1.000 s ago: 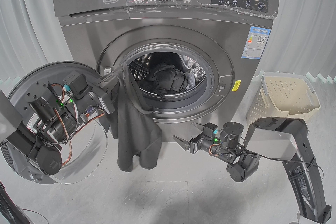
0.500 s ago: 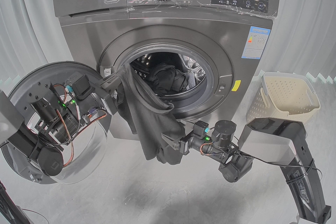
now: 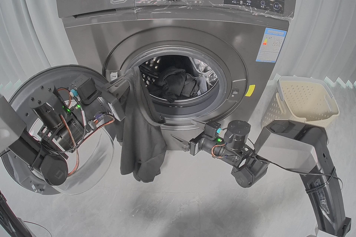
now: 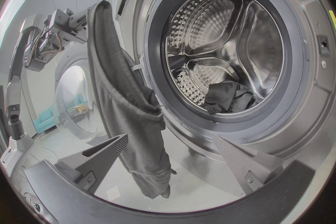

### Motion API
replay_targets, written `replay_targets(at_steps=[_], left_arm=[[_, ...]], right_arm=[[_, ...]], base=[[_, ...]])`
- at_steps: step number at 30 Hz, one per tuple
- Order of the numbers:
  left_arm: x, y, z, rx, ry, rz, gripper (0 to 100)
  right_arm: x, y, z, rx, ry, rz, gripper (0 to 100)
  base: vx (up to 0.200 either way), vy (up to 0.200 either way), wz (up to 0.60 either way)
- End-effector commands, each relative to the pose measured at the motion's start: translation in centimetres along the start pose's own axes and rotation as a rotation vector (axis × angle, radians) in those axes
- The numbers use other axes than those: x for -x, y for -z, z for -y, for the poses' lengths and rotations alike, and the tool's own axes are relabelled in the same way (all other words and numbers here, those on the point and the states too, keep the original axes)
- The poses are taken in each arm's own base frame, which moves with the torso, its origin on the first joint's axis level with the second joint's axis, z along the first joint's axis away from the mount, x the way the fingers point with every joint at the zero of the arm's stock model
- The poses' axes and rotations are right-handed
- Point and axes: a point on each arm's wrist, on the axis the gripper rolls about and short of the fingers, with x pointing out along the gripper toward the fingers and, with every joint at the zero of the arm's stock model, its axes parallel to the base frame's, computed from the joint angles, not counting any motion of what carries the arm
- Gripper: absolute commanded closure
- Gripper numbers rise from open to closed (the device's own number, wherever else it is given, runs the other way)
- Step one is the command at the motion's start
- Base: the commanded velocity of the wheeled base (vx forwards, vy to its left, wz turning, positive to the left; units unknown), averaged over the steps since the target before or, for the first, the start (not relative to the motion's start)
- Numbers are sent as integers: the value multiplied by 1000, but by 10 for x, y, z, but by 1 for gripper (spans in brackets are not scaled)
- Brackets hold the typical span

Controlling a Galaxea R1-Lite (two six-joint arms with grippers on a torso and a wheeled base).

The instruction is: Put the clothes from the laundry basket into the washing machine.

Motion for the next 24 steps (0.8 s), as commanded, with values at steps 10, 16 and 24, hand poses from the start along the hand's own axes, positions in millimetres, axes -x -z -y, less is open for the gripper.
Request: replay_targets(at_steps=[10, 16, 24], left_arm=[[-1, 1, 1, 2, 2, -2, 100], [-1, 1, 1, 1, 2, -1, 100], [-1, 3, 2, 1, 5, -6, 100]], right_arm=[[-36, 7, 11, 5, 26, -16, 0], [-35, 10, 4, 8, 13, -16, 0], [-35, 7, -18, 13, -37, -1, 0]], base=[[0, 0, 0], [0, 0, 0], [0, 0, 0]])
